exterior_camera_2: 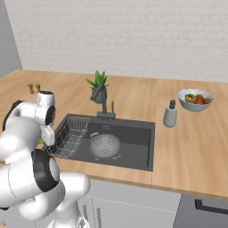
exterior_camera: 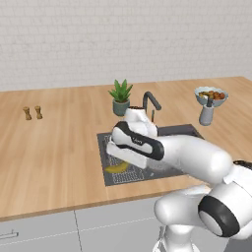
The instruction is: Put the colander in the sink, put the banana in the colander, and turn on the sink faucet and pour water over the colander.
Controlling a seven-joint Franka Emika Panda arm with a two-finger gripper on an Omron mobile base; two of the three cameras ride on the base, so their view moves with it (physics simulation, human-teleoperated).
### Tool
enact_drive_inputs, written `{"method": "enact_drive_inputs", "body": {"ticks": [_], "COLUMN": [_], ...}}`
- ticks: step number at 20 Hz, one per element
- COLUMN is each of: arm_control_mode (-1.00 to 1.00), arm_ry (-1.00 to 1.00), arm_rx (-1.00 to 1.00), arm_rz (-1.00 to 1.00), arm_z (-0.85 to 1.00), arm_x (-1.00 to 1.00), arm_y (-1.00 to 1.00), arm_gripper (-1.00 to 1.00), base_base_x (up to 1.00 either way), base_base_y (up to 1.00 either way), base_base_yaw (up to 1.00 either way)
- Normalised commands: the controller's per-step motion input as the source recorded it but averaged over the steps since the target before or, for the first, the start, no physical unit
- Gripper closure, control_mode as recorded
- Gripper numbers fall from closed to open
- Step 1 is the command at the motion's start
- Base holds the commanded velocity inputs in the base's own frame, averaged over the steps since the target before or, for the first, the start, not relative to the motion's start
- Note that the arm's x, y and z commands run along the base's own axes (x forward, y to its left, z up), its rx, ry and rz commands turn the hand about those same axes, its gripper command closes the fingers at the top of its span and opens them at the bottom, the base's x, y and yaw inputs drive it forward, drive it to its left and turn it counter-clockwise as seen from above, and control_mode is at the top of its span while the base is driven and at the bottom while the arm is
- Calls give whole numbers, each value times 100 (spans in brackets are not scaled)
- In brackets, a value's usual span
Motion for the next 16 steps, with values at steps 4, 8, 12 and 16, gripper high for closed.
{"method": "enact_drive_inputs", "body": {"ticks": [4, 8, 12, 16], "arm_control_mode": [-100, -100, -100, -100], "arm_ry": [-2, -5, -2, 0], "arm_rx": [4, 0, 0, 0], "arm_rz": [2, 1, 0, 0], "arm_z": [23, 17, 6, 5], "arm_x": [-39, -20, -4, 19], "arm_y": [-92, -92, -95, -90], "arm_gripper": [100, 100, 100, 100], "base_base_x": [0, 0, 0, 0], "base_base_y": [0, 0, 0, 0], "base_base_yaw": [0, 0, 0, 0]}}
